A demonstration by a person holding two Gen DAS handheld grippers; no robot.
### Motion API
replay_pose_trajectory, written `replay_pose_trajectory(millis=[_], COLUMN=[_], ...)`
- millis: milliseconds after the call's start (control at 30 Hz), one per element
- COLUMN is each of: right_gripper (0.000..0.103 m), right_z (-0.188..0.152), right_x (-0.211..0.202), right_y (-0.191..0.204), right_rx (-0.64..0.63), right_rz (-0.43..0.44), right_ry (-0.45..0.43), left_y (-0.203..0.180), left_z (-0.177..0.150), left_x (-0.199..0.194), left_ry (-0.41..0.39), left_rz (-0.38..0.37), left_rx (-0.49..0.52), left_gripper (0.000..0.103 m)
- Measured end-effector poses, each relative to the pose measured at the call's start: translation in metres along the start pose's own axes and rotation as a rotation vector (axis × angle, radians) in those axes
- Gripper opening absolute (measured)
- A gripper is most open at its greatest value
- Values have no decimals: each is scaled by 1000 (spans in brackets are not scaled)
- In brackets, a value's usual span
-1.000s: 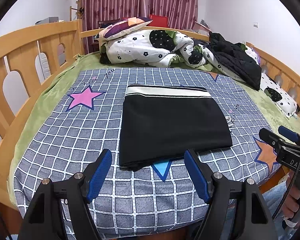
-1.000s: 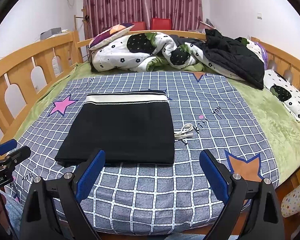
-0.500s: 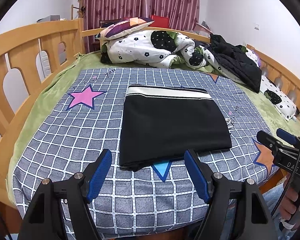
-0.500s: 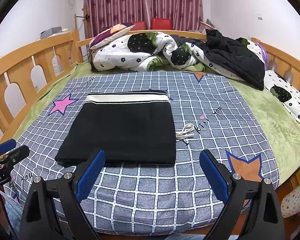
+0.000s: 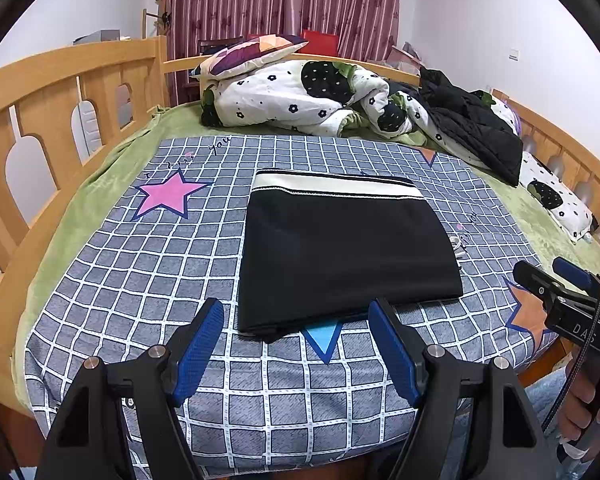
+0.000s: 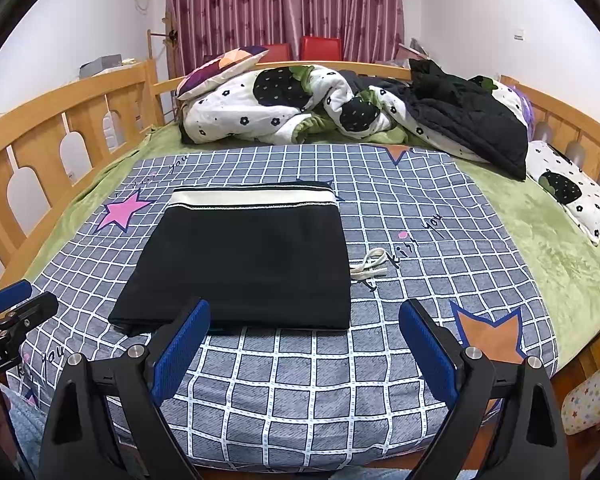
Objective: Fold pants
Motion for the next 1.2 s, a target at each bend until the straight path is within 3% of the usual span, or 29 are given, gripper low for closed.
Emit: replay_pose_trajectory(millis=[1200], right_gripper=[94], right_z=[-2], right_x=[1], right_y=[-2], right_rx=[-17], right_rz=[-10], right_ry=[0], left_y=[1], left_z=[1], left_x=[-3], left_ry=[-8], left_rz=[-2], left_rx=[-4], left_gripper=[73])
Point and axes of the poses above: each gripper's, at about its wrist camera, not at the fingertips, and x roughly the way its jaws point, y to its left, z to its top, the point moved 7 cm from there along x, roughly the way its jaws point
